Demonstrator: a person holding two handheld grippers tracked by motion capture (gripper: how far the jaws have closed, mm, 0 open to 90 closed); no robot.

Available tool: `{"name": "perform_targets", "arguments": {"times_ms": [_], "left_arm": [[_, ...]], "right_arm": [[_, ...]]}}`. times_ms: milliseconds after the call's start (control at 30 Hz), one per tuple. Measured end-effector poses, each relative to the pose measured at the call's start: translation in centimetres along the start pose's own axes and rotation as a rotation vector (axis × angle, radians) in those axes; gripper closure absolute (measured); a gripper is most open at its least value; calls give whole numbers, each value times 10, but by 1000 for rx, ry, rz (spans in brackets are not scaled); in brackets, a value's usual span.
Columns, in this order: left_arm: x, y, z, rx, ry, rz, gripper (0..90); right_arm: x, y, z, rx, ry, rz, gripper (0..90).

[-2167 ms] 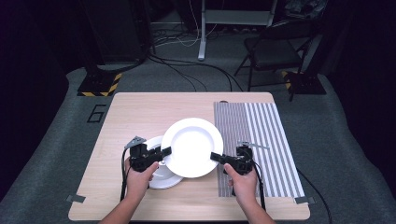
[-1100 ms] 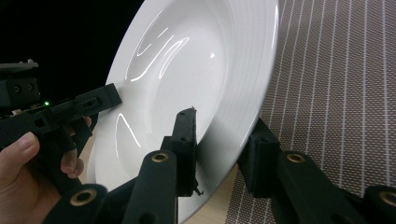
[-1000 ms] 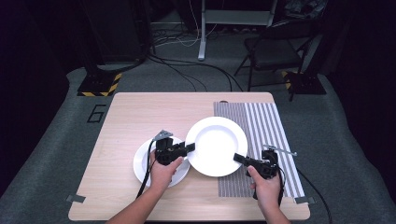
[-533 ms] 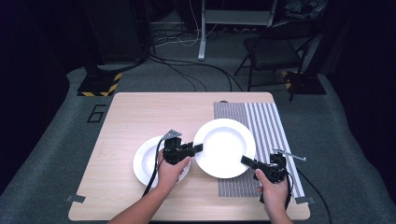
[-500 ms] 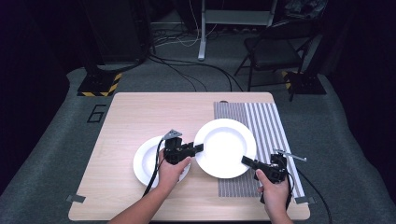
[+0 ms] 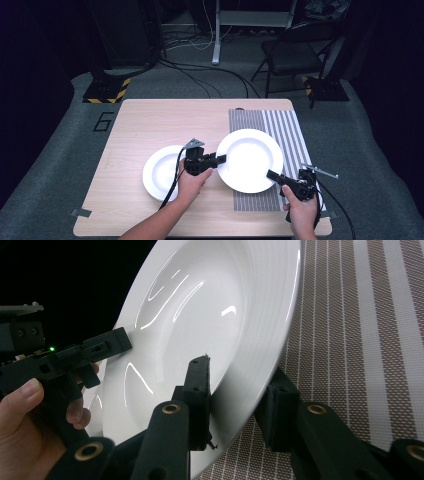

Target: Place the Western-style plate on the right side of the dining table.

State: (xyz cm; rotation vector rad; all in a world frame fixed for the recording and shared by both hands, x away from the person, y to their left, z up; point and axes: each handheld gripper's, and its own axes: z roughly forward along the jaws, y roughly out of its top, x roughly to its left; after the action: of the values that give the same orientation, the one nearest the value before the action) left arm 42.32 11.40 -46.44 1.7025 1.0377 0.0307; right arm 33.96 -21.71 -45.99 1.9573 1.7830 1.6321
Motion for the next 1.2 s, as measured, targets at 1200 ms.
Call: {"name": "perform_targets", "arguments": {"times_ms": [1200], "left_arm": [[-3, 17, 58, 6, -37, -4, 652]], "right_arm": [[-43, 19, -8, -53, -30, 22, 691]]}}
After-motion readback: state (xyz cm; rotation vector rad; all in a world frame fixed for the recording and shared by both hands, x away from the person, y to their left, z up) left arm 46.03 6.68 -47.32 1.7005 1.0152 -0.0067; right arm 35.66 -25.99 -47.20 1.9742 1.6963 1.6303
